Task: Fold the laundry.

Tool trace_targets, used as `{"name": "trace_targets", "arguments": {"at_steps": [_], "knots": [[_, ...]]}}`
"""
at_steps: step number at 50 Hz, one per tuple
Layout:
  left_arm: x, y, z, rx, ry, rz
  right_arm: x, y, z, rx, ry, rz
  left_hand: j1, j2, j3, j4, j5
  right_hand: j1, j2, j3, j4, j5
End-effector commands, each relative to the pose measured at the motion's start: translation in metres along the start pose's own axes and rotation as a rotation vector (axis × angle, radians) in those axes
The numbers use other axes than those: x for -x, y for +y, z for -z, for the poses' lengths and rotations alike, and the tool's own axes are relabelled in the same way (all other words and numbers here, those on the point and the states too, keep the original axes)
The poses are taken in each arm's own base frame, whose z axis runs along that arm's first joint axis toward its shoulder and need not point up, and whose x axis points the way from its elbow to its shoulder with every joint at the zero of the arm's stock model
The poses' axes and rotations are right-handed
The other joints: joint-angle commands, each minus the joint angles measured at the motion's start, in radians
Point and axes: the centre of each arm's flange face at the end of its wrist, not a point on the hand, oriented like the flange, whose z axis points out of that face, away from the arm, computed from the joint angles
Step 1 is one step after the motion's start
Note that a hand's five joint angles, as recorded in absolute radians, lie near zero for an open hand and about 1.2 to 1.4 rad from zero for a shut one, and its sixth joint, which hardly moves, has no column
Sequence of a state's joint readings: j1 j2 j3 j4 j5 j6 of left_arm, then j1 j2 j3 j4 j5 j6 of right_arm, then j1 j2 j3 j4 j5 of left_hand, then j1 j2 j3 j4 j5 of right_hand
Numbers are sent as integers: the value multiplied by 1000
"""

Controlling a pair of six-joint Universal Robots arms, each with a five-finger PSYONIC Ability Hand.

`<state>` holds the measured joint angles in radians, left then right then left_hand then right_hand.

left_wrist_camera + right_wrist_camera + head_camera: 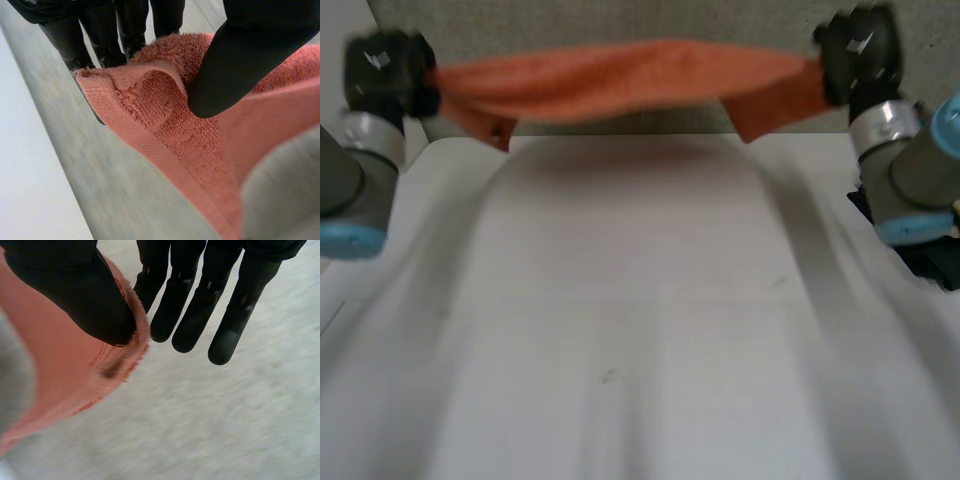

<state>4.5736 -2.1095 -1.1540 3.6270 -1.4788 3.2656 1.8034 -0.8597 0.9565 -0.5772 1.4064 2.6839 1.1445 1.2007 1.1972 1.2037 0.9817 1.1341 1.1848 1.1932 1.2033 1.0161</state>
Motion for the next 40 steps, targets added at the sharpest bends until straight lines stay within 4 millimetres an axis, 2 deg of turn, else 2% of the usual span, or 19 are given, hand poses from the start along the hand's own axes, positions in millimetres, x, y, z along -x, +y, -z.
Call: {"name": "trace_targets", "arguments": {"at_steps": [1,3,5,10,17,18,21,22,26,30,33,37,38,40], "knots": [[-17,80,40,248,74,-14,55,48,51,187,-223,-4,252,196,199,193,240,262,211,203,193,206],[-22,97,56,329,97,-43,67,65,68,275,-273,58,252,196,199,193,240,262,211,203,193,206],[-25,103,65,375,116,-72,71,73,79,341,-304,120,252,196,199,193,240,262,211,203,193,206],[-29,106,95,516,187,-137,70,77,109,534,-431,270,252,196,199,193,240,262,211,203,193,206],[-19,72,146,804,264,-191,38,41,147,785,-531,245,252,196,199,193,240,262,211,203,193,206],[-14,64,158,883,269,-205,28,35,159,858,-549,247,252,196,199,193,240,262,211,203,193,206],[-6,50,177,996,286,-228,13,26,182,980,-603,282,252,196,199,193,240,262,211,203,193,206],[-4,41,189,1061,314,-248,6,18,197,1040,-657,315,252,196,199,193,240,262,211,203,193,206],[0,23,215,1153,411,-305,-3,4,219,1048,-767,410,252,196,199,193,240,262,211,203,193,206],[-3,13,218,1084,474,-329,1,-1,219,978,-791,437,252,196,199,193,240,262,211,203,193,206],[-7,12,213,1028,475,-322,4,2,214,959,-767,414,252,196,199,193,240,262,211,203,193,206],[-11,25,193,944,421,-311,8,16,190,910,-666,379,252,196,199,193,240,262,211,203,193,206],[-11,33,182,912,391,-314,9,21,177,884,-610,368,252,196,199,193,240,262,211,203,193,206],[-12,41,171,879,358,-319,8,28,164,858,-548,365,252,196,199,193,240,262,211,203,193,206]]}}
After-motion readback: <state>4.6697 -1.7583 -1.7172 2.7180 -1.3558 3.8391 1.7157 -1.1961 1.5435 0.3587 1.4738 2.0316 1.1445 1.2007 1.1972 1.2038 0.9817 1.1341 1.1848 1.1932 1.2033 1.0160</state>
